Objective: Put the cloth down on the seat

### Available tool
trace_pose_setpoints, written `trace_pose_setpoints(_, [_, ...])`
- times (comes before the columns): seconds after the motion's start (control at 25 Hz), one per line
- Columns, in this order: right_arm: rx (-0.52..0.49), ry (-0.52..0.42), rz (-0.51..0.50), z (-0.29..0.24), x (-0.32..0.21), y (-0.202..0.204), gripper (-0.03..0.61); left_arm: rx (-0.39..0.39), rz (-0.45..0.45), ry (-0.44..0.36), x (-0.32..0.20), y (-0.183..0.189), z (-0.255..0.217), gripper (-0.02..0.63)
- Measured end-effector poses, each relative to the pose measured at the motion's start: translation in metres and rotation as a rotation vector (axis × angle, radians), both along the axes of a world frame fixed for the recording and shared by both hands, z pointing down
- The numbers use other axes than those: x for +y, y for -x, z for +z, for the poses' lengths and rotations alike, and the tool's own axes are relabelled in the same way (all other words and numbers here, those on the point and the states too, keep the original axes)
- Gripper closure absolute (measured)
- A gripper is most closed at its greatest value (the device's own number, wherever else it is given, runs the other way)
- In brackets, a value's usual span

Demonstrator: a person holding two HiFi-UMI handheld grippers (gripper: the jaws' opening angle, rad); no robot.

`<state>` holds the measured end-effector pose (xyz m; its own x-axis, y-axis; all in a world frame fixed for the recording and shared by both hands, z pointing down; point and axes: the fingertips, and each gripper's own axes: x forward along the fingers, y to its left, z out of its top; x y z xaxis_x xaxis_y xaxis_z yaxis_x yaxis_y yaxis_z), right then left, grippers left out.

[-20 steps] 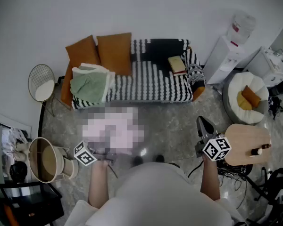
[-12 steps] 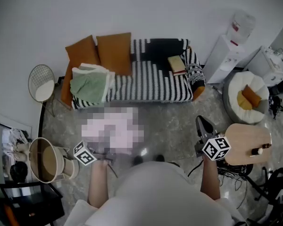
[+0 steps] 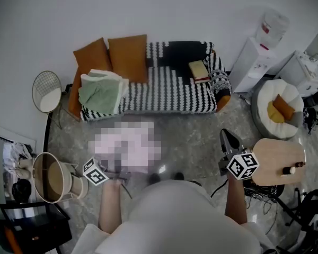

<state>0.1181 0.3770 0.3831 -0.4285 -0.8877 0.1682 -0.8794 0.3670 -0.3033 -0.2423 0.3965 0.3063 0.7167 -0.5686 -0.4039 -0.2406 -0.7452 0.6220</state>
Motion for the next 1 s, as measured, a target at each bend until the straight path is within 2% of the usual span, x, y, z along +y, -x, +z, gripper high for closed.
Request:
trace_pose_setpoints(0.32, [0.0,-0.002,-0.012,0.006,-0.003,-0.03,0.574,0.01,-0.032,-0.002,0.0,-0.025,0.002,0.48])
trace_pose_setpoints(0.6, [0.103,0.004,-0.079,0.015,-0.012,-0.05,0.575,0.019,-0.082,-0.012,0.001,-0.047,0.001,0.48])
trace_pose_setpoints(1.0, [0.066,0.014,-0.123,0.018,-0.024,-0.074,0.574,0.001,-0.128,-0.033,-0.004,-0.069,0.001,0.48])
